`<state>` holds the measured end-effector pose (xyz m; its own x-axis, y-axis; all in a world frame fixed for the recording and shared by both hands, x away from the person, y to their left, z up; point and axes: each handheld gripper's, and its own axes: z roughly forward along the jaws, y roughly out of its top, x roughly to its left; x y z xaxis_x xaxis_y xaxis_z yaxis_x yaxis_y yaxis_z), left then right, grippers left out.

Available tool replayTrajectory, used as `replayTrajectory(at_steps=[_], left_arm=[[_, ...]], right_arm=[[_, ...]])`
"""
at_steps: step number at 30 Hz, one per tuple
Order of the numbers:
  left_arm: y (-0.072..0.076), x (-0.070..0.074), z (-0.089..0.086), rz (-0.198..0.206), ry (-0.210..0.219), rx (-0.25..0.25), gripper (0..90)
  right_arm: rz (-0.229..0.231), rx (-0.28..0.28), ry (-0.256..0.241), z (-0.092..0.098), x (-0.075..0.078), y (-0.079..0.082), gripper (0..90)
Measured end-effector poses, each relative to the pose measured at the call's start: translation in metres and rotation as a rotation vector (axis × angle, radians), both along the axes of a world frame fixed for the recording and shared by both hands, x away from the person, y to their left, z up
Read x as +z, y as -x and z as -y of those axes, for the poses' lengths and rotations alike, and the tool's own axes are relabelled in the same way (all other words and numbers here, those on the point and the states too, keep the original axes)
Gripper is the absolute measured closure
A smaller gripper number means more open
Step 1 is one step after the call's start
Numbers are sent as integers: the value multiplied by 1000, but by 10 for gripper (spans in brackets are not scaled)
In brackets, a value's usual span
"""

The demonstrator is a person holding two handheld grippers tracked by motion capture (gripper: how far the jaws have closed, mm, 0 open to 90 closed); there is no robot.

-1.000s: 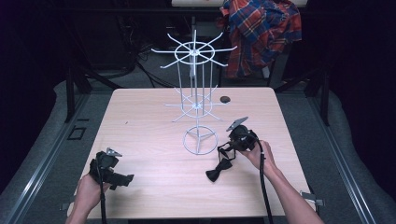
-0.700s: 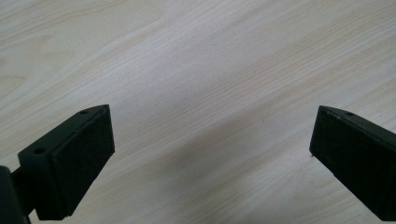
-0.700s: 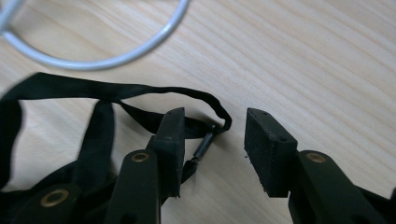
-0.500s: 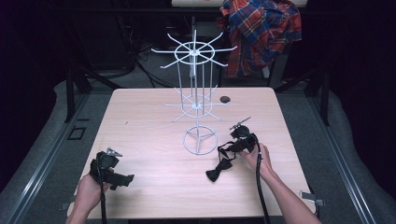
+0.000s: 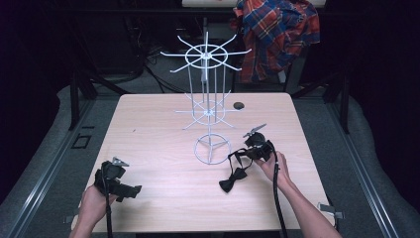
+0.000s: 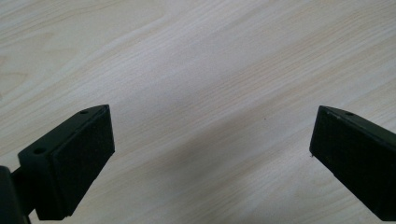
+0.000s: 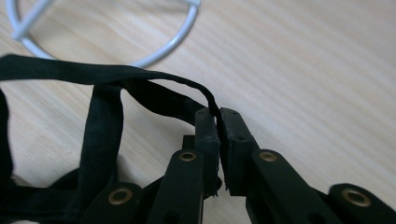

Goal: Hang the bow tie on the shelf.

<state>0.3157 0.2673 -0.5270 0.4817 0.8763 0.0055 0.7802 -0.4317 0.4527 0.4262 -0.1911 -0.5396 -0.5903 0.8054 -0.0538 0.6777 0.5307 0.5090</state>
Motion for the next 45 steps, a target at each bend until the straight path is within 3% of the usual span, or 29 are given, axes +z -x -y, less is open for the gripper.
replayTrajectory(at_steps=[2, 10, 12, 16, 17, 28, 35, 37, 39, 45], left_arm=[[0, 0, 0, 2, 1, 0, 0], [0, 1, 0, 14, 2, -9, 0], [1, 2, 0, 17, 7, -5, 0], [1, 2, -1, 19, 13, -7, 0], [1, 2, -1, 19, 14, -7, 0], [-1, 0, -5, 16, 36, 11, 0], [-1, -1, -2, 15, 35, 2, 0], [-1, -1, -2, 14, 34, 4, 0], [-2, -1, -2, 12, 34, 4, 0], [-2, -2, -2, 12, 33, 4, 0]], right_arm=[[29, -4, -37, 1, 8, 3, 866], [114, 34, -25, 0, 30, 16, 866], [126, 45, 5, 0, 39, 21, 866], [162, 49, -38, -1, 50, 28, 866], [165, 53, -17, 0, 54, 30, 866], [238, 89, -46, 5, 73, 42, 867], [260, 105, -58, 9, 82, 45, 867], [266, 107, -67, 11, 84, 46, 868], [303, 122, -89, 14, 90, 50, 868], [321, 132, -113, 15, 100, 53, 868]])
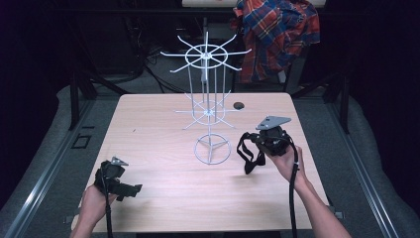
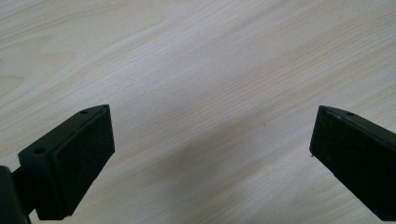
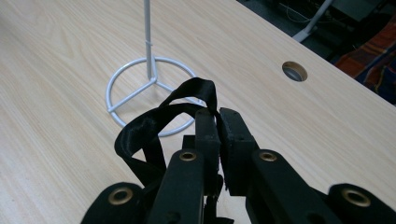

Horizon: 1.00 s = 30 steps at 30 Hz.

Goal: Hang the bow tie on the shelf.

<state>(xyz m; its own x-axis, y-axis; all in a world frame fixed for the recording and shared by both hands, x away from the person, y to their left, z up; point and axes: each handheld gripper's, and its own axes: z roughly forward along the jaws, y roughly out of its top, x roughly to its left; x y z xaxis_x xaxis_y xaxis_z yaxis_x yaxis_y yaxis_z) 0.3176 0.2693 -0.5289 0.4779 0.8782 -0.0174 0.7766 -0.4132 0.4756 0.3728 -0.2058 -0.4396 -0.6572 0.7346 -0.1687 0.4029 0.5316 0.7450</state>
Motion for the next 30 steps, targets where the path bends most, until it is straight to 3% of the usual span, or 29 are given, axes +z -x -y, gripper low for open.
replayTrajectory(at_steps=[16, 30], left_arm=[[1, 0, 0, 0, -5, 1, 0], [1, 1, 0, 0, -11, -4, 0]], right_arm=[[44, 62, -4, -16, 22, 14, 868], [89, 79, -18, -26, 37, 19, 868]])
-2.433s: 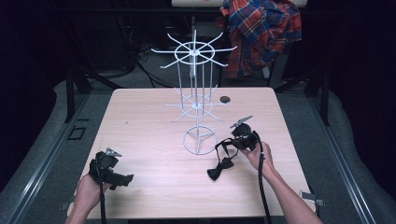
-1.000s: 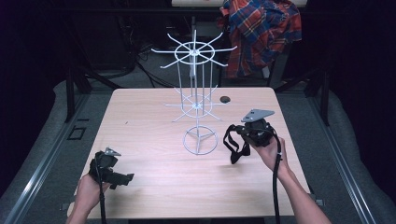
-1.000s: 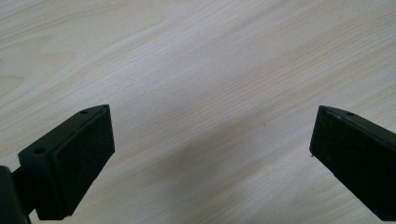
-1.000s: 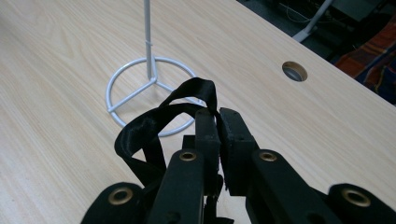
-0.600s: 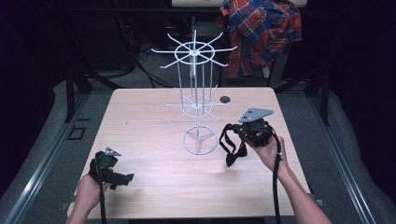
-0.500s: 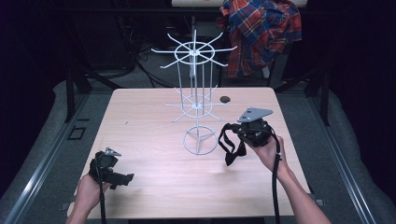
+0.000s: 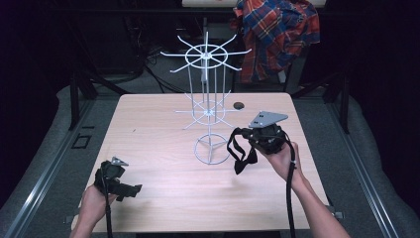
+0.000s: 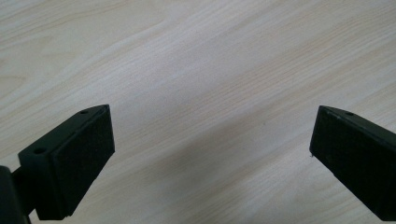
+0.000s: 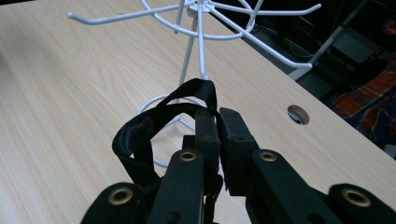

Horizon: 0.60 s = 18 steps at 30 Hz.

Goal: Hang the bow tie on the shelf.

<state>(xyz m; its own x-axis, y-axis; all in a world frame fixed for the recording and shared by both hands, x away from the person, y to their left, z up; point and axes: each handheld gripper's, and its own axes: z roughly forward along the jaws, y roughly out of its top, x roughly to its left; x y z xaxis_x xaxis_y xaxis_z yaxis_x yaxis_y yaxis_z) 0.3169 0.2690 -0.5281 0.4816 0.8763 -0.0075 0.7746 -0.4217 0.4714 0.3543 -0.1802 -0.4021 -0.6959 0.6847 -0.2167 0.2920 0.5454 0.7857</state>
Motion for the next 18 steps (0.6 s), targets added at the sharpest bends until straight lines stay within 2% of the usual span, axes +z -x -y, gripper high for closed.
replayTrajectory(at_steps=[11, 18], left_arm=[[0, 0, 0, -1, -1, 0, 0], [0, 0, -1, -5, -2, -2, 0]], right_arm=[[5, -6, -4, -4, 2, -7, 867], [-12, -9, 2, -9, -2, -14, 867]])
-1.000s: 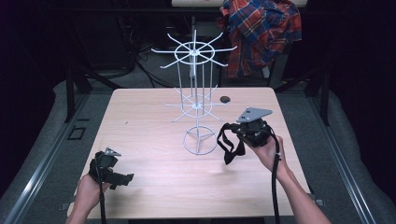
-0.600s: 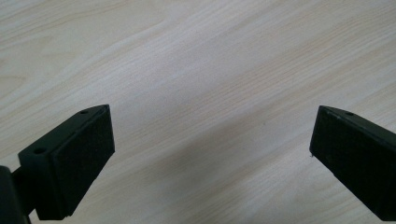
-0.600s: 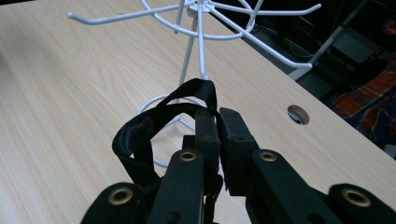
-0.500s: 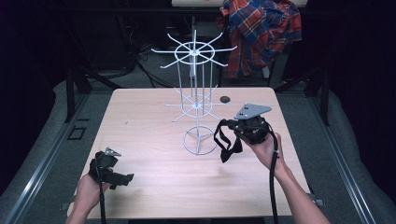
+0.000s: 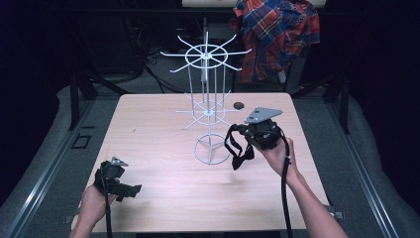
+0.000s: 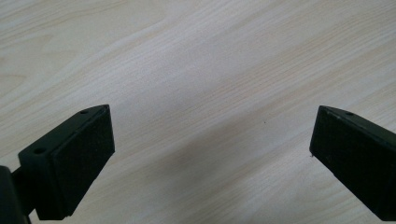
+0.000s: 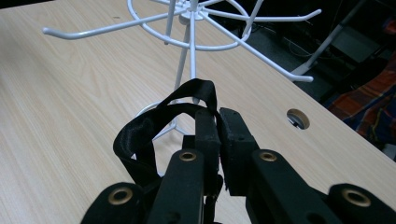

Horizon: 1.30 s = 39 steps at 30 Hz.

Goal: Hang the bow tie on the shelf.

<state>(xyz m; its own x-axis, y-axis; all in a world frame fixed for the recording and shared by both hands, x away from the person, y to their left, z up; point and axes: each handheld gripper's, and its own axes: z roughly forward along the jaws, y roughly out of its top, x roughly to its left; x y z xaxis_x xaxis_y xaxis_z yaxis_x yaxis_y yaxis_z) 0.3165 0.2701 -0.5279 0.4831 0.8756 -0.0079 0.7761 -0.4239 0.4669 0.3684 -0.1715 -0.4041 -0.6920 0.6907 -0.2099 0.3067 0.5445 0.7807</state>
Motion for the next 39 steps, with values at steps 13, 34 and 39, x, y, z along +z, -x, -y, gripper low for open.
replayTrajectory(at_steps=[13, 34, 39], left_arm=[[1, 0, 0, -1, 1, 2, 0], [0, 0, 1, 6, 9, 5, 0], [0, 1, 1, 5, 7, 4, 0]], right_arm=[[-26, 4, 3, -9, -9, -9, 866], [-48, 1, -1, -10, -15, -17, 863], [-61, -3, -30, -9, -17, -21, 863]])
